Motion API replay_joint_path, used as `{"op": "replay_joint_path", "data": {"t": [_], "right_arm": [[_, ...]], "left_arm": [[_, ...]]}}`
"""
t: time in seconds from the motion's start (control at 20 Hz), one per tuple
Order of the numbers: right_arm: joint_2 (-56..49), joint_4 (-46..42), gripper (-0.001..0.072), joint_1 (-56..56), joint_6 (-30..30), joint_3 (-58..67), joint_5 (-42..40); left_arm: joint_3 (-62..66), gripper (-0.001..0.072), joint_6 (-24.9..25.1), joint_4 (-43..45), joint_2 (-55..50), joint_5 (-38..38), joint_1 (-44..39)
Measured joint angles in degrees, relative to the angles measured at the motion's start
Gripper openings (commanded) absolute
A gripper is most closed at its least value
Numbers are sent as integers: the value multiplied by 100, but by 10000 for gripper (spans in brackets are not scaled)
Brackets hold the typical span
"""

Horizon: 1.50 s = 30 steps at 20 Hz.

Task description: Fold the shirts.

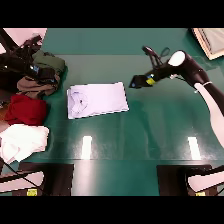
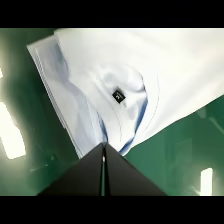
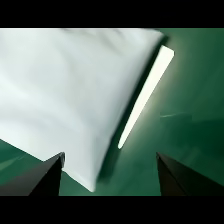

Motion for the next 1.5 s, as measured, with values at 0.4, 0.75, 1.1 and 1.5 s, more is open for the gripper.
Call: {"op": "replay_joint_path", "data": {"t": [0.4, 0.75, 1.1, 1.5], "right_arm": [[-979, 1523, 640, -205, -142, -374, 205], [-1947, 2072, 212, 623, -214, 863, 70], [-1696, 2129, 14, 649, -273, 1121, -181], [780, 890, 14, -1379, -275, -1161, -667]], "left_arm": [[-273, 27, 17, -439, 7, 533, 0], [-293, 26, 127, -498, 7, 568, 0], [-293, 25, 151, -507, 9, 396, -133], [-293, 26, 157, -511, 9, 820, -1047]]}}
